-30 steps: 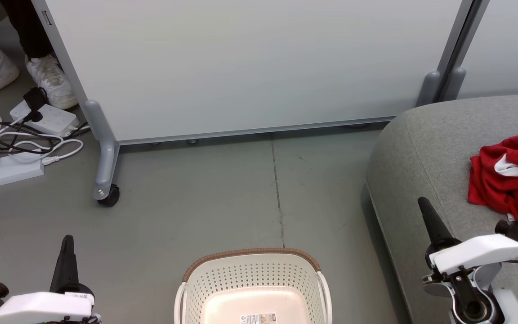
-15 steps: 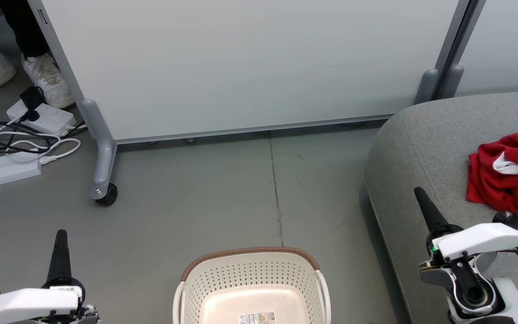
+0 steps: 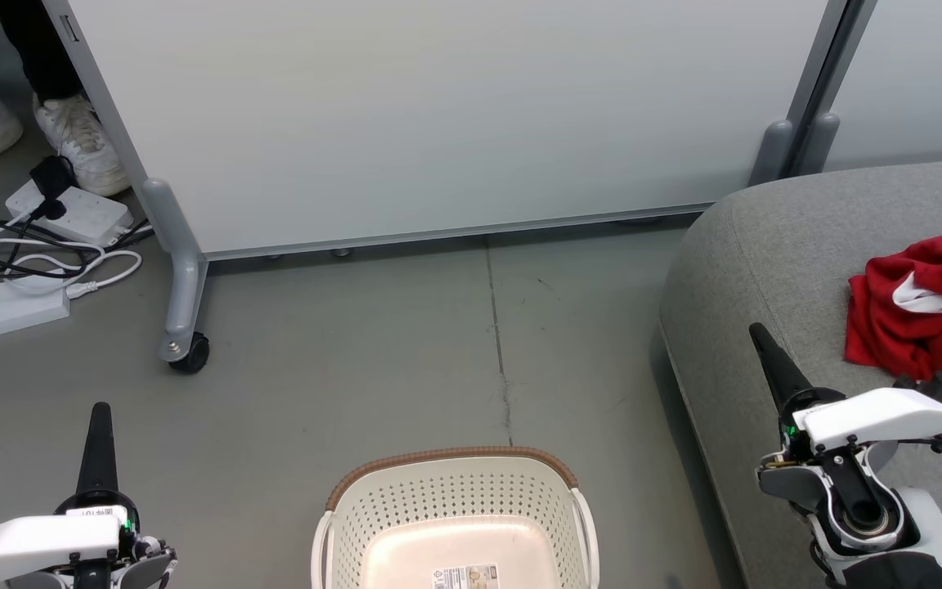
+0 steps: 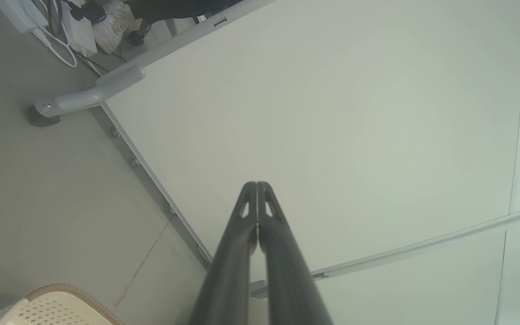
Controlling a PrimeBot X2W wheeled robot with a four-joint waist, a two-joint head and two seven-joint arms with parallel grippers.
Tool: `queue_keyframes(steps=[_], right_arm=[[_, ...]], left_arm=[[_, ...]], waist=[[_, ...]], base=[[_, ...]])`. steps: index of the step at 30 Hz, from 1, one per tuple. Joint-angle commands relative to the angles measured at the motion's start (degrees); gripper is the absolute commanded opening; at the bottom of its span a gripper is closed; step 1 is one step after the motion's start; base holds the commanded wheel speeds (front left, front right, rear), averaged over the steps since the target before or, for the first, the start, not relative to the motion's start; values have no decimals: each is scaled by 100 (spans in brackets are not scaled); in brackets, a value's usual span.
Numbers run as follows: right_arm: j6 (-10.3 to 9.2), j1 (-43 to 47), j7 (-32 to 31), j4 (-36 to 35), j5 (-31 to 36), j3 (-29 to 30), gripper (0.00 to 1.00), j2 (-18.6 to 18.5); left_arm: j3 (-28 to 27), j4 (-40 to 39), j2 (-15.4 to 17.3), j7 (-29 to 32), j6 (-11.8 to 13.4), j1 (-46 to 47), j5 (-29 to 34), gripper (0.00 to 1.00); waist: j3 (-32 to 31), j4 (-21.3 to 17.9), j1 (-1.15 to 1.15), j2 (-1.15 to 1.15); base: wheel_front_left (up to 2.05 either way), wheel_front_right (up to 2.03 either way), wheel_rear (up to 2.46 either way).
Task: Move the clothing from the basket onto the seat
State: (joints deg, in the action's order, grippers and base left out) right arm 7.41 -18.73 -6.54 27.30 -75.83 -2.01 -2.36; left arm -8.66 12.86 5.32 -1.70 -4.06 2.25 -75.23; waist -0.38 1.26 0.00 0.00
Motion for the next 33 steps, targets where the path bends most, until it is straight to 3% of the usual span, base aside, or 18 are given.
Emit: queue_keyframes(steps=[1, 33], right_arm=[[12, -164, -34, 37, -154, 10, 0, -55], [14, -698, -234, 565, -1570, -59, 0, -72]], left_arm=[[-78, -22, 23, 29, -53, 155, -128, 0], [-514, 90, -189, 329, -306, 415, -1358, 0]], waist=[[3, -4, 0, 0], [72, -87, 0, 0]], base=[[0, 0, 0], [0, 0, 0]])
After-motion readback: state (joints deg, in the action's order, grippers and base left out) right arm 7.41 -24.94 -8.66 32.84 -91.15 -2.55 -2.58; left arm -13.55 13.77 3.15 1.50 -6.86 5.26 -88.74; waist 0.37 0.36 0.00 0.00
